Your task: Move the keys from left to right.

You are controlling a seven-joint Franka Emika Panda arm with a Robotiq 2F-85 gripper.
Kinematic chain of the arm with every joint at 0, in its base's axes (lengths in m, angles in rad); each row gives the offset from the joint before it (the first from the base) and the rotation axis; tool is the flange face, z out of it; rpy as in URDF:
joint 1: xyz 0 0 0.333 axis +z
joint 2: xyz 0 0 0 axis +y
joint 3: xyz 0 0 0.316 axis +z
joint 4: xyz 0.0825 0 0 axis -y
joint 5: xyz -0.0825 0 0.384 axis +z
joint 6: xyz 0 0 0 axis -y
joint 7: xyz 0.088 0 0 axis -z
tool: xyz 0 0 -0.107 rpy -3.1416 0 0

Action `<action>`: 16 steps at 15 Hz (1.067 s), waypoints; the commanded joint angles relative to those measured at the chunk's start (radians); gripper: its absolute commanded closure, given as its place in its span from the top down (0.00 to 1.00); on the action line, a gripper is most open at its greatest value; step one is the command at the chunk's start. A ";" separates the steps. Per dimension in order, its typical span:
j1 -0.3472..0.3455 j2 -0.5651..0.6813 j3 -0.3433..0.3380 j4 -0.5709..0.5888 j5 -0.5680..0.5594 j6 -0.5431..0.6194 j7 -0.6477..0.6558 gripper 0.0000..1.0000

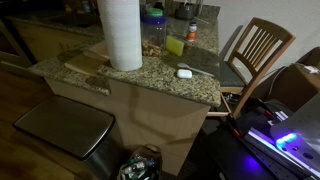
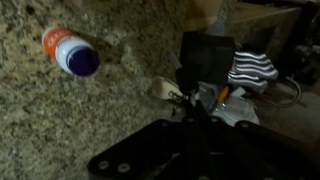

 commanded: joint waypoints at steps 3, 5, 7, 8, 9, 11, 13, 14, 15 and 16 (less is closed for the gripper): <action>-0.043 -0.084 -0.040 0.015 -0.004 -0.025 0.011 0.04; -0.041 -0.087 -0.039 0.014 -0.004 -0.026 0.011 0.04; -0.046 -0.042 -0.031 0.018 -0.013 -0.006 0.040 0.01; -0.064 -0.006 -0.035 0.022 -0.041 0.027 0.082 0.01; -0.081 0.033 -0.048 0.026 -0.058 0.058 0.111 0.01; -0.104 0.097 -0.069 0.035 -0.113 0.088 0.191 0.01; -0.116 0.160 -0.097 0.047 -0.192 0.074 0.283 0.01; -0.116 0.184 -0.110 0.050 -0.224 0.058 0.324 0.01; -0.114 0.207 -0.120 0.058 -0.238 0.022 0.351 0.01; -0.114 0.220 -0.125 0.066 -0.220 -0.013 0.353 0.01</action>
